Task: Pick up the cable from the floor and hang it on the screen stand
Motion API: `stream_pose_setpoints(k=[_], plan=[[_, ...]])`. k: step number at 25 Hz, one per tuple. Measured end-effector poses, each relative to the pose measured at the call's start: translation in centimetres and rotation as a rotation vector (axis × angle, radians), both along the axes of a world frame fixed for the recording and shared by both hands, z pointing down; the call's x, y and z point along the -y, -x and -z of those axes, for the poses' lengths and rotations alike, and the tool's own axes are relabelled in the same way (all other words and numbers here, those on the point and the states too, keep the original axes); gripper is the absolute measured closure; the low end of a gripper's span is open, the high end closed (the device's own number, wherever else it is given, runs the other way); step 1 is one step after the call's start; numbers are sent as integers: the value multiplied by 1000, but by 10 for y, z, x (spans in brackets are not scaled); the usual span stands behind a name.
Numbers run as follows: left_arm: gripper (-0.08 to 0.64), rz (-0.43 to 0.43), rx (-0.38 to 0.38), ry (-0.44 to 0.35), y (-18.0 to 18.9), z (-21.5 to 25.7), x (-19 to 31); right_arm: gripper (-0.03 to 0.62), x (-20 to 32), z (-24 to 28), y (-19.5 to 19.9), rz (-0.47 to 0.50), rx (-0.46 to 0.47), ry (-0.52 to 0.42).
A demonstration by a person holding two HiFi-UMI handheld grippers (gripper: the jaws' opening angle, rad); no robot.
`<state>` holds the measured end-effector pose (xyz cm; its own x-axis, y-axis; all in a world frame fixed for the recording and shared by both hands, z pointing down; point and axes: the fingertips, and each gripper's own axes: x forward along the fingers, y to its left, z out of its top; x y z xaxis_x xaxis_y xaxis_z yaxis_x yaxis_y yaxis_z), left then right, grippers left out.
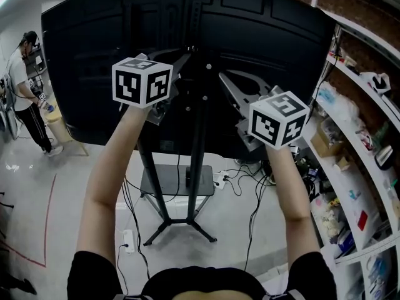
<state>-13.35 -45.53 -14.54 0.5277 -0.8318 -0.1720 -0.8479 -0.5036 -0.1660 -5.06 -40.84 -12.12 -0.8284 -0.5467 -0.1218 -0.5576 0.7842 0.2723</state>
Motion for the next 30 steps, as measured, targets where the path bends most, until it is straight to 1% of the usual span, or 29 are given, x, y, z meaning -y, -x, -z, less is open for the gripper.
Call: stream_pose_setpoints(k=[3, 7, 12, 14, 17, 21, 23, 25, 27, 30], plan=[[514, -3, 17, -5, -5, 20, 5, 568, 2, 7, -1, 19, 16, 11], [514, 23, 86, -29, -13, 44, 14, 568, 1, 14, -4, 27, 37, 4], [514, 27, 161, -31, -32, 69, 26, 568, -3, 21, -12, 29, 54, 1], [514, 29, 181, -30, -40, 75, 32, 568, -3, 22, -19, 22, 63, 4], [514, 10, 203, -32, -54, 81, 33, 568, -3, 23, -30, 9, 77, 4], [514, -12, 244, -30, -73, 76, 34, 568, -3, 19, -39, -1, 79, 10], [514, 6, 291, -44, -78, 74, 35, 568, -3, 19, -44, -5, 84, 8], [514, 25, 356, -56, -83, 72, 35, 568, -3, 18, -49, -8, 93, 9], [514, 45, 443, -72, -89, 68, 35, 568, -3, 16, -52, -11, 97, 15], [514, 69, 608, -117, -100, 59, 35, 568, -2, 11, -56, -14, 100, 28]])
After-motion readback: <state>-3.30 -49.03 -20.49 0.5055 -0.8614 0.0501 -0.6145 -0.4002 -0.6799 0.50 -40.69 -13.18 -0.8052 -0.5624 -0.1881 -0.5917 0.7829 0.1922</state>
